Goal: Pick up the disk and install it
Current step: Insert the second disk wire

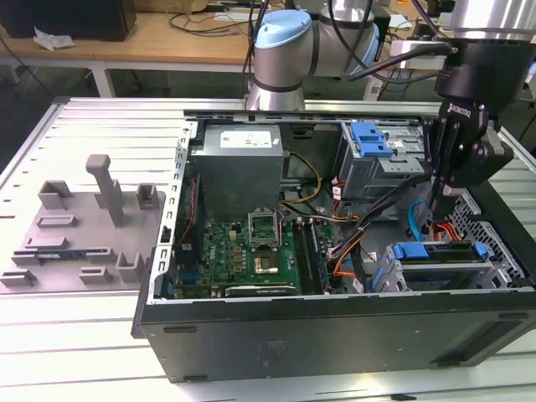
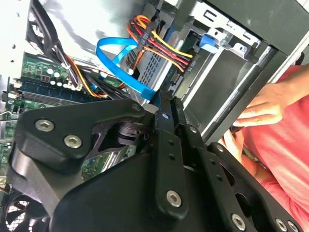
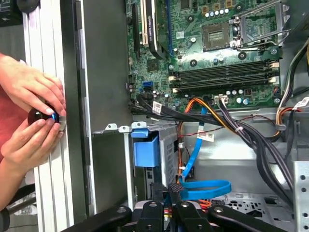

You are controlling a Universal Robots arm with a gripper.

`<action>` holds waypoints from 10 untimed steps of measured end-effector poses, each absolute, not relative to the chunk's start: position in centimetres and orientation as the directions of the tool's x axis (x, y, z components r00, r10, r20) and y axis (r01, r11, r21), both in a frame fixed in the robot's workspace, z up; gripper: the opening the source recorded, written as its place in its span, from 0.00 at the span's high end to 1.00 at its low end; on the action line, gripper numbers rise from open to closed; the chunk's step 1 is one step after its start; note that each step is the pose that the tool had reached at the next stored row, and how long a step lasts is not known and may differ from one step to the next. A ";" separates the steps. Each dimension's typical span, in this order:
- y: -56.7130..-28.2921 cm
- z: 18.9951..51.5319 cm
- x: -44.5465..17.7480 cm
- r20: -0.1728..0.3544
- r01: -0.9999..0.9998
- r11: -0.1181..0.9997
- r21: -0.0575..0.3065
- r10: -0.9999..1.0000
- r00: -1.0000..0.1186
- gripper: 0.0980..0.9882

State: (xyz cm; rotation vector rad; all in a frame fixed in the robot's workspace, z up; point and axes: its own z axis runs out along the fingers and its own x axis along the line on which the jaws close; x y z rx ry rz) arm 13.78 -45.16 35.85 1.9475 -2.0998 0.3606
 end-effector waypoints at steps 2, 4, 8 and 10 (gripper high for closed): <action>-45.7 35.9 13.8 0.337 -0.997 0.074 -0.009 -0.939 -0.073 0.93; -46.1 35.8 13.8 0.321 -0.997 0.074 -0.011 -0.944 -0.074 0.93; -47.0 35.9 13.8 0.270 -0.997 0.075 -0.018 -0.960 -0.077 0.93; -47.5 35.8 13.8 0.238 -0.997 0.075 -0.023 -0.968 -0.079 0.93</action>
